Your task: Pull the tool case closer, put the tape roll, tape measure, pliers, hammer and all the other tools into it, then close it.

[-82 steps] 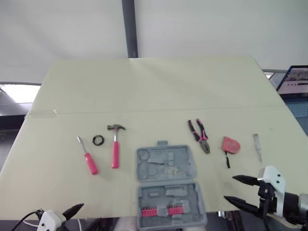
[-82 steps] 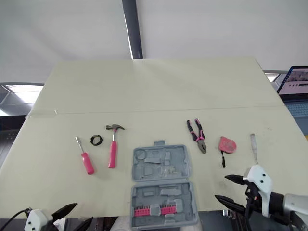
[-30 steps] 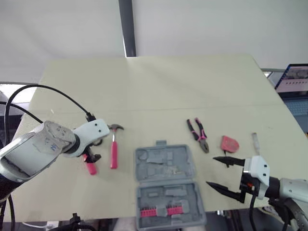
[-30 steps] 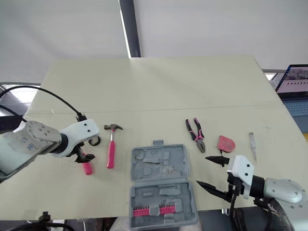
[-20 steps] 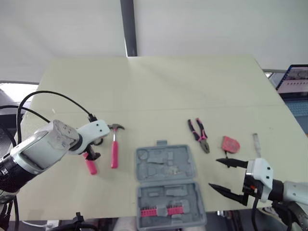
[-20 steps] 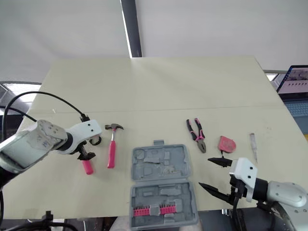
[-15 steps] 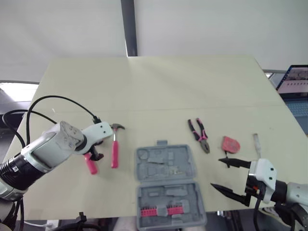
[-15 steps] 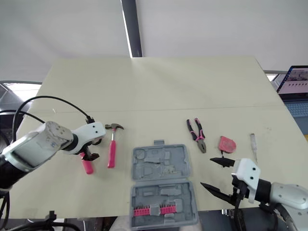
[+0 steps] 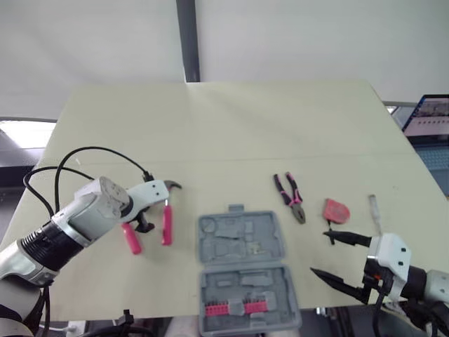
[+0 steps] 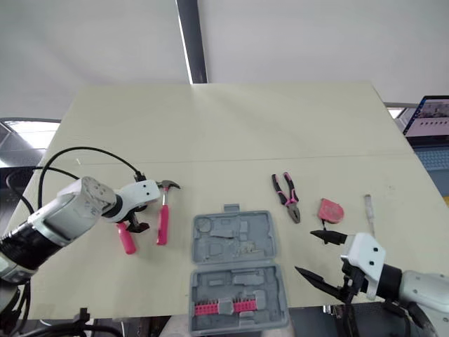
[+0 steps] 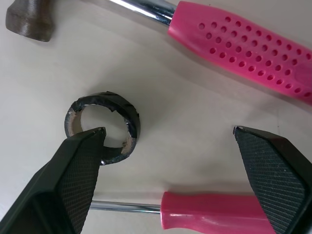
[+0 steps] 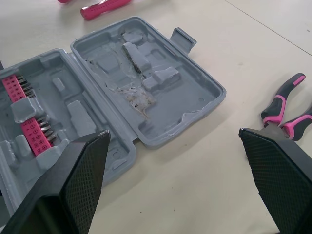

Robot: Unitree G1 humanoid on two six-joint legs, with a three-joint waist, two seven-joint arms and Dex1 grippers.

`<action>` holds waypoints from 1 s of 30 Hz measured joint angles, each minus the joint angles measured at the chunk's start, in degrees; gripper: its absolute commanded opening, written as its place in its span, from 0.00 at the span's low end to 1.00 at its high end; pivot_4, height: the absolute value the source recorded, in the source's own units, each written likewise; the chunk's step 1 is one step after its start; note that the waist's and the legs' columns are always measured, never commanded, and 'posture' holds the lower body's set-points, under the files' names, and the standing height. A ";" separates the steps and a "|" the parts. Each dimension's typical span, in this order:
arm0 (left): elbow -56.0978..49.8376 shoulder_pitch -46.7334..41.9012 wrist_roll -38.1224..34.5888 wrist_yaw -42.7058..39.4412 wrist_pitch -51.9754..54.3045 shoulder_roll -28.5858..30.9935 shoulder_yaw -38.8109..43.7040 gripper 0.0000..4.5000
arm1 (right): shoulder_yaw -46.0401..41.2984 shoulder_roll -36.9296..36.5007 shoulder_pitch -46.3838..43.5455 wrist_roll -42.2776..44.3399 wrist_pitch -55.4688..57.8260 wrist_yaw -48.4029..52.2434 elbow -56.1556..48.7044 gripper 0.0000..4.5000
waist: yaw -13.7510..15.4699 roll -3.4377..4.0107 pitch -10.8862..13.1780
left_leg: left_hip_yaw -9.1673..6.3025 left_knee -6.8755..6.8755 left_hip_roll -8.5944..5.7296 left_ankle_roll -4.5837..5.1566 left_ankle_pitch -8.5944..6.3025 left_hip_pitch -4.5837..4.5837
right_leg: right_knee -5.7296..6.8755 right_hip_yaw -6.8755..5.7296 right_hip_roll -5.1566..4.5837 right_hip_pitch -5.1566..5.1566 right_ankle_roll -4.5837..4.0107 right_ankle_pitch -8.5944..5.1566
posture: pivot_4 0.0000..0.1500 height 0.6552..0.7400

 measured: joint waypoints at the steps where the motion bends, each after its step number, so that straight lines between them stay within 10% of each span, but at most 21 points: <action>1: 0.60 0.00 0.29 -0.19 -0.36 -0.34 0.00 1.00 | -0.25 0.00 0.10 0.00 0.08 -0.02 0.00 0.99 | 0.00 0.00 0.00 | 0.00 0.00 0.00 0.00 0.00 0.00 | 0.01 0.00 0.00 0.00 0.00 0.00 | 1.00 0.95; 5: 2.40 0.04 1.98 -1.81 -2.27 -1.42 0.12 0.81 | -0.56 0.05 0.53 0.00 0.74 -0.25 -0.31 1.00 | 0.03 0.00 0.00 | 0.00 0.01 0.00 0.00 0.00 0.01 | 0.03 0.00 0.00 0.00 0.00 0.00 | 1.00 0.95; 12: 3.09 0.98 2.82 -3.99 -3.33 -1.81 0.46 0.01 | -0.69 0.06 1.51 0.01 0.85 -0.41 -1.41 1.00 | -0.02 0.00 -0.01 | 0.00 0.04 0.01 0.00 0.00 0.06 | 0.10 0.00 0.00 0.01 0.00 0.00 | 1.00 0.95; 24: 2.59 3.43 5.75 -6.07 -3.91 -0.27 3.70 0.01 | -0.58 0.65 1.55 -0.10 0.69 -1.12 -1.79 1.00 | -0.17 0.00 0.00 | 0.01 0.03 0.02 0.00 0.00 0.05 | 0.13 -0.02 0.00 -0.03 0.00 0.00 | 1.00 0.95; 30: -2.25 5.69 -4.58 -16.90 -10.36 3.60 17.18 0.01 | -0.17 1.49 0.55 -0.37 -0.99 -1.02 -1.61 1.00 | -0.13 0.00 0.00 | -0.01 0.11 0.04 0.00 0.00 -0.01 | 0.13 -0.03 -0.01 -0.04 0.00 0.00 | 1.00 0.95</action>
